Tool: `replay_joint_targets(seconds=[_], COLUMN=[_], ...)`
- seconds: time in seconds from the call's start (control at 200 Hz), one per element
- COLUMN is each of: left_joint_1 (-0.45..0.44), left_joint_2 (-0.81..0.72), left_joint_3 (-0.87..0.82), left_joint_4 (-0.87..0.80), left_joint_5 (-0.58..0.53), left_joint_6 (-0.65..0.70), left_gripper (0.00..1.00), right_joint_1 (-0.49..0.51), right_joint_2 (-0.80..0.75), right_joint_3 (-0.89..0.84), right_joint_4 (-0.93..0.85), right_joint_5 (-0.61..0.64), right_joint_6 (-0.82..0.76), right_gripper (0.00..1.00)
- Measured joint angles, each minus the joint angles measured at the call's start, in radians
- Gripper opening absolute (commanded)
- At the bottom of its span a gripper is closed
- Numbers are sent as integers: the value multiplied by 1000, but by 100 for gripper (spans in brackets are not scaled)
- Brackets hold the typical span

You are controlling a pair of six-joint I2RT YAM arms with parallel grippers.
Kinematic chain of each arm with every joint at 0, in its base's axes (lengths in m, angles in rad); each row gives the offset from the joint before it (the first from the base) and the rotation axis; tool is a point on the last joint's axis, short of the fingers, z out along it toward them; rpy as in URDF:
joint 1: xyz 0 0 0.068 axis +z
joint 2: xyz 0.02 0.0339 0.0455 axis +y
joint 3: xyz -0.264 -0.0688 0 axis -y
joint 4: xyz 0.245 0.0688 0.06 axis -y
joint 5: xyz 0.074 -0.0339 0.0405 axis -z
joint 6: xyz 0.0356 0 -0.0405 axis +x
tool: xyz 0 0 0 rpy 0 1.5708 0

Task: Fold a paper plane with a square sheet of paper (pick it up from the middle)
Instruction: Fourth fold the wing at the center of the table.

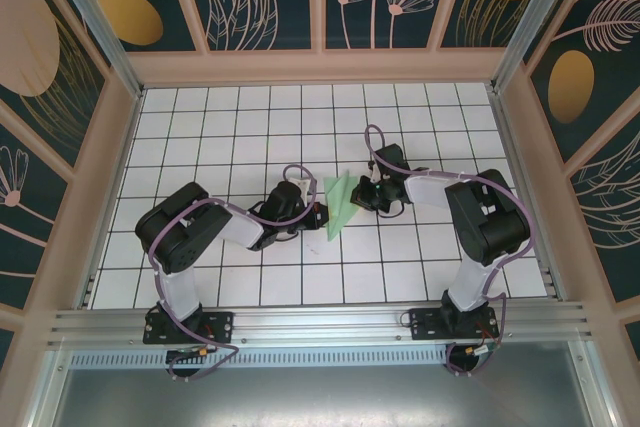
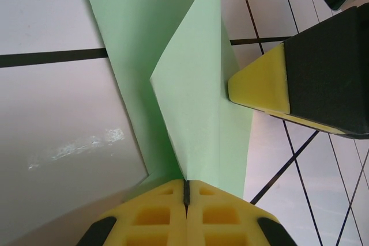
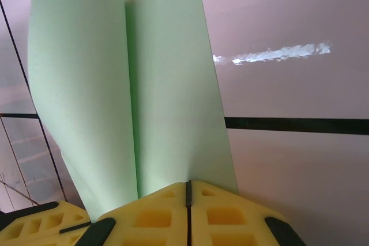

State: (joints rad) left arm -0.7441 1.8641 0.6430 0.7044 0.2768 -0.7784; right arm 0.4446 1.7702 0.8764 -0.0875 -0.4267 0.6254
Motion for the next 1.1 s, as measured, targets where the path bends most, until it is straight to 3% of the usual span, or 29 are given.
replay_joint_targets(seconds=[0.325,0.575,0.791,1.101], left_joint_1=[0,0,0,2], left_joint_2=[2,4,23,24], left_joint_3=[5,-18,-43,-50], left_joint_4=[-6,40,123,140], left_joint_5=[-2,-1,4,3], left_joint_6=[0,-16,-59,-72], left_gripper=[0,0,0,0], right_joint_1=[2,16,72,72], right_joint_2=[-23,-174,-112,-1], right_joint_3=[0,-69,-90,-29], right_joint_4=[-2,89,152,168], right_joint_5=[-1,-61,-99,-98], right_joint_6=[1,62,117,121], right_gripper=[12,5,2,3])
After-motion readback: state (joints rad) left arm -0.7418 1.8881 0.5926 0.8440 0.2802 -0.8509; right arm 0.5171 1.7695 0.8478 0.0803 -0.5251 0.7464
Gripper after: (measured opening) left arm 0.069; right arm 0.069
